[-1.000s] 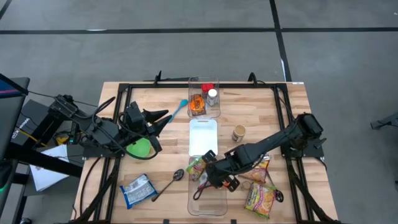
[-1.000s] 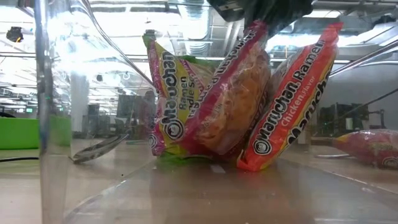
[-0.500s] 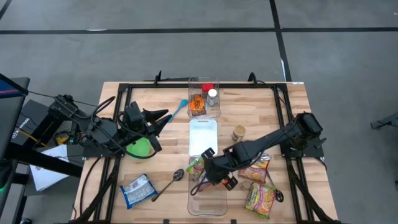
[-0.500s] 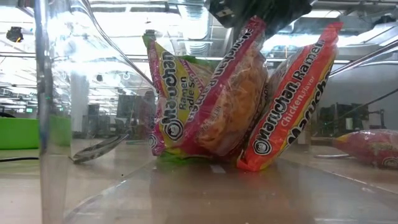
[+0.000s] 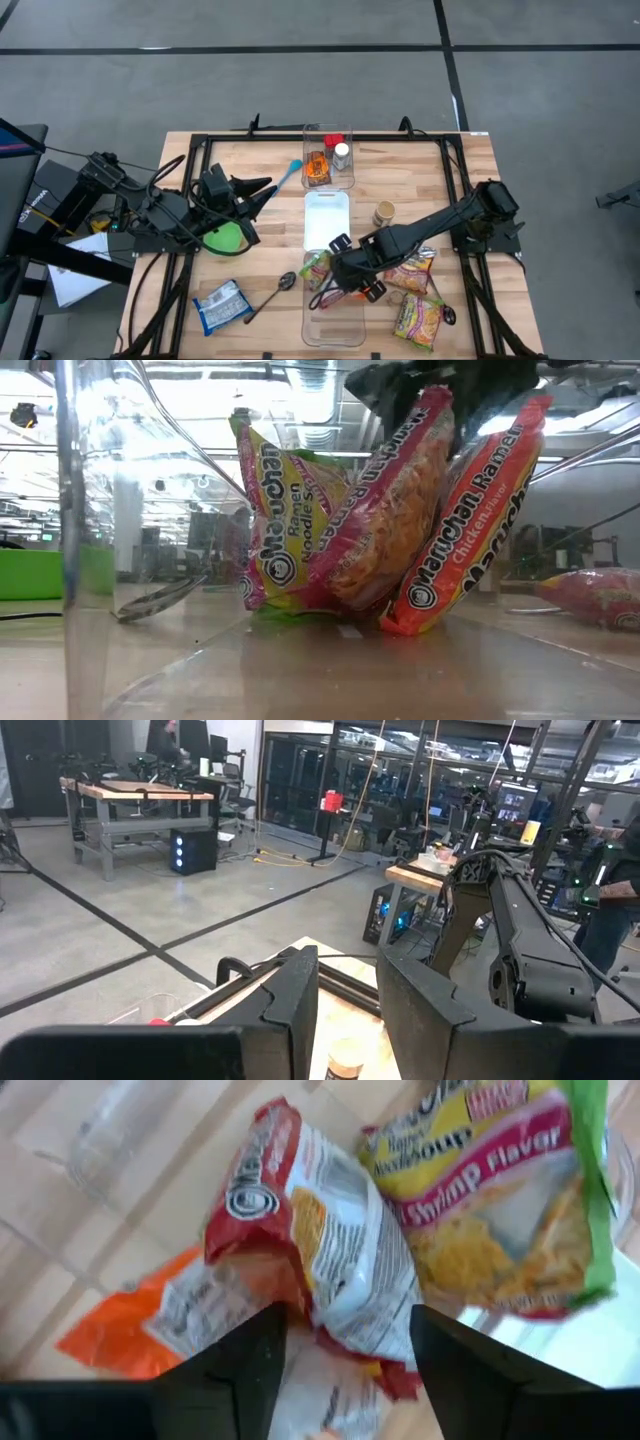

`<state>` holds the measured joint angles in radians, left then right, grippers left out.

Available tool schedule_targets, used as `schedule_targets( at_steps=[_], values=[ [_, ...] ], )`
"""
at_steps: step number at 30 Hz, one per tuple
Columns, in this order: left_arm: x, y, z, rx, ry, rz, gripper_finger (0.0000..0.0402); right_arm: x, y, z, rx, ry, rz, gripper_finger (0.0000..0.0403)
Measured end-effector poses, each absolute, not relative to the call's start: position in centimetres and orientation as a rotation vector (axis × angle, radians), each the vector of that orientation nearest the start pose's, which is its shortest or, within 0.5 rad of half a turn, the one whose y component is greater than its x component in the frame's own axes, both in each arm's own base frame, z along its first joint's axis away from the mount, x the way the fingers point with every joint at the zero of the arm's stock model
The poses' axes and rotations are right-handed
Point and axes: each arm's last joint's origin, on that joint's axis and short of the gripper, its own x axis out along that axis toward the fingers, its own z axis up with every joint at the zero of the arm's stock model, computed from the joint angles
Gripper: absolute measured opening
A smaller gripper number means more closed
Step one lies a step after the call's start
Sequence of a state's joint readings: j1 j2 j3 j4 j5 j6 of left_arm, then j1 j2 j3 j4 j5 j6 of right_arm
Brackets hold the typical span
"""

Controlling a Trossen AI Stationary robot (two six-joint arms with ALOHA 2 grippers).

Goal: Pick & Place Food Item
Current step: Put the left red noodle pack into the bottom transparent bin, then put the red noodle pack into the bottom transparent bin

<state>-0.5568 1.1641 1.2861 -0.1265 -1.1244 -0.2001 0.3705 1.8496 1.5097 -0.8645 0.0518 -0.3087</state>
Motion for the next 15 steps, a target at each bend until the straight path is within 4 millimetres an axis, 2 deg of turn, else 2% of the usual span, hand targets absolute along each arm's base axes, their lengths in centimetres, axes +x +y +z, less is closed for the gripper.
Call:
schedule_targets(
  at_steps=[7,11,15],
  values=[
    [21.1,-10.1,43.4,-0.189,-0.052,0.566,0.0099,34.6,12.9,25.1,-0.521,1.164,0.421,0.0209],
    [21.2,-10.1,43.4,-0.183,-0.046,0.558,0.0099,33.8,12.3,26.8,-0.492,1.131,0.398,0.0203],
    [21.2,-10.1,43.3,-0.176,-0.042,0.556,0.0099,32.3,11.2,29.5,-0.422,1.09,0.347,0.0197]
  ],
)
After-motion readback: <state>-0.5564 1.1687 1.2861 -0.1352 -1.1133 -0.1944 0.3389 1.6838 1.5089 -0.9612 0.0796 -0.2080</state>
